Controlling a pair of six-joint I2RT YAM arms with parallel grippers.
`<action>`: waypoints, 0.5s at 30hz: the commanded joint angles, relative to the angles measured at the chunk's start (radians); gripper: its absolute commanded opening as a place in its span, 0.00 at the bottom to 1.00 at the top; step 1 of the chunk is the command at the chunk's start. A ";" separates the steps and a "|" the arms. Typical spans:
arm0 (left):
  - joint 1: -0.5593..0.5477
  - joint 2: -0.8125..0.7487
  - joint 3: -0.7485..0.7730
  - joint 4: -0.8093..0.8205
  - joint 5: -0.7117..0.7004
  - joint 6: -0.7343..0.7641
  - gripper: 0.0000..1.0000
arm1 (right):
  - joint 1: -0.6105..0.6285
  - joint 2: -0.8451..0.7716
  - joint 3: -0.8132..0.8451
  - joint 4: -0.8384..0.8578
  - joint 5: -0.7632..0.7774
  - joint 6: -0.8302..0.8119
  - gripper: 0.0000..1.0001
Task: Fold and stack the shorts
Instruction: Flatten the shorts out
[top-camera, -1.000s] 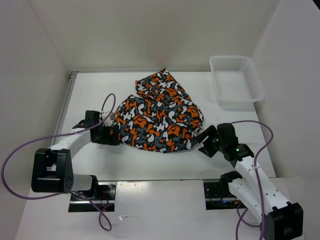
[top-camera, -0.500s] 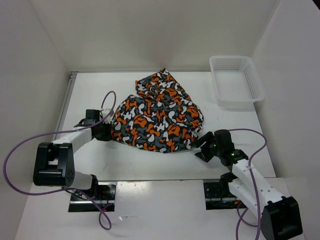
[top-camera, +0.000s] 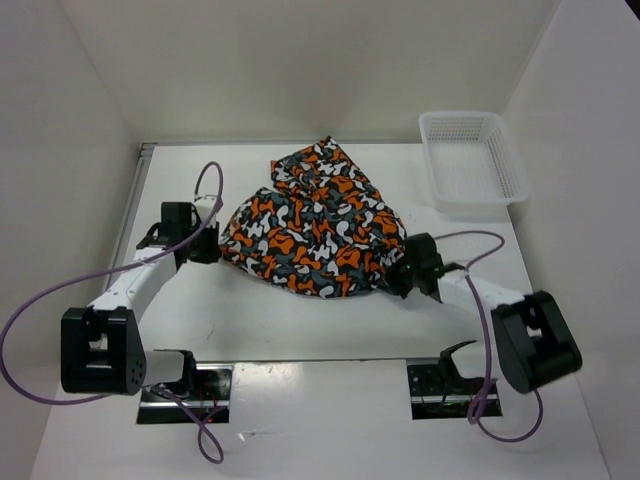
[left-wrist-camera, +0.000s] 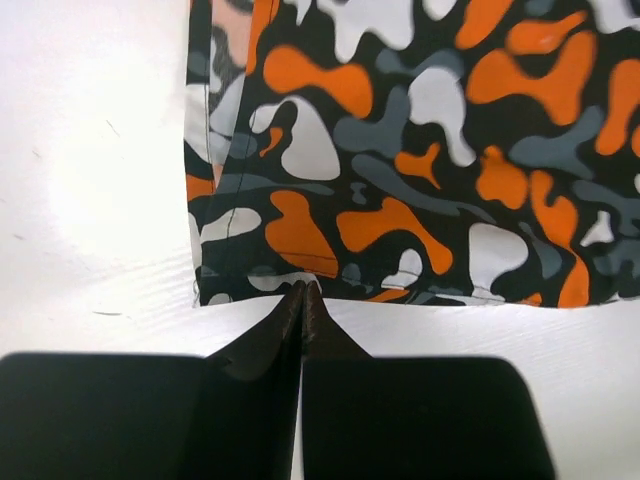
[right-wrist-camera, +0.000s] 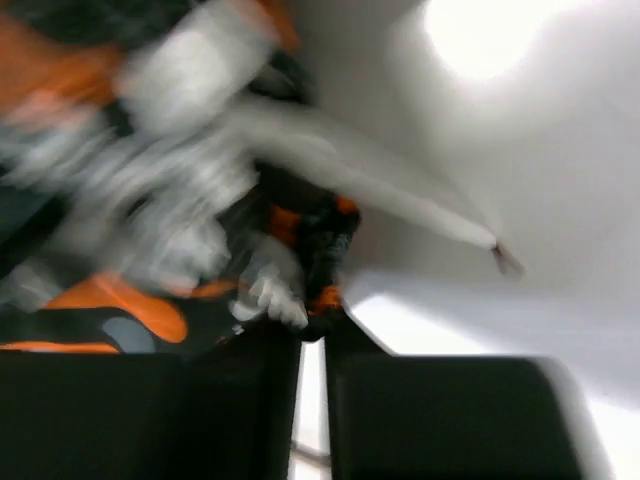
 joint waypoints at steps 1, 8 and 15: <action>0.005 -0.050 0.084 -0.027 0.021 0.004 0.00 | 0.006 0.125 0.260 -0.044 0.112 -0.138 0.00; 0.036 -0.110 0.112 -0.050 0.042 0.004 0.00 | 0.006 -0.058 0.393 -0.353 0.084 -0.242 0.00; 0.036 -0.130 0.054 -0.050 0.051 0.004 0.00 | 0.018 -0.200 0.212 -0.549 -0.003 -0.082 0.18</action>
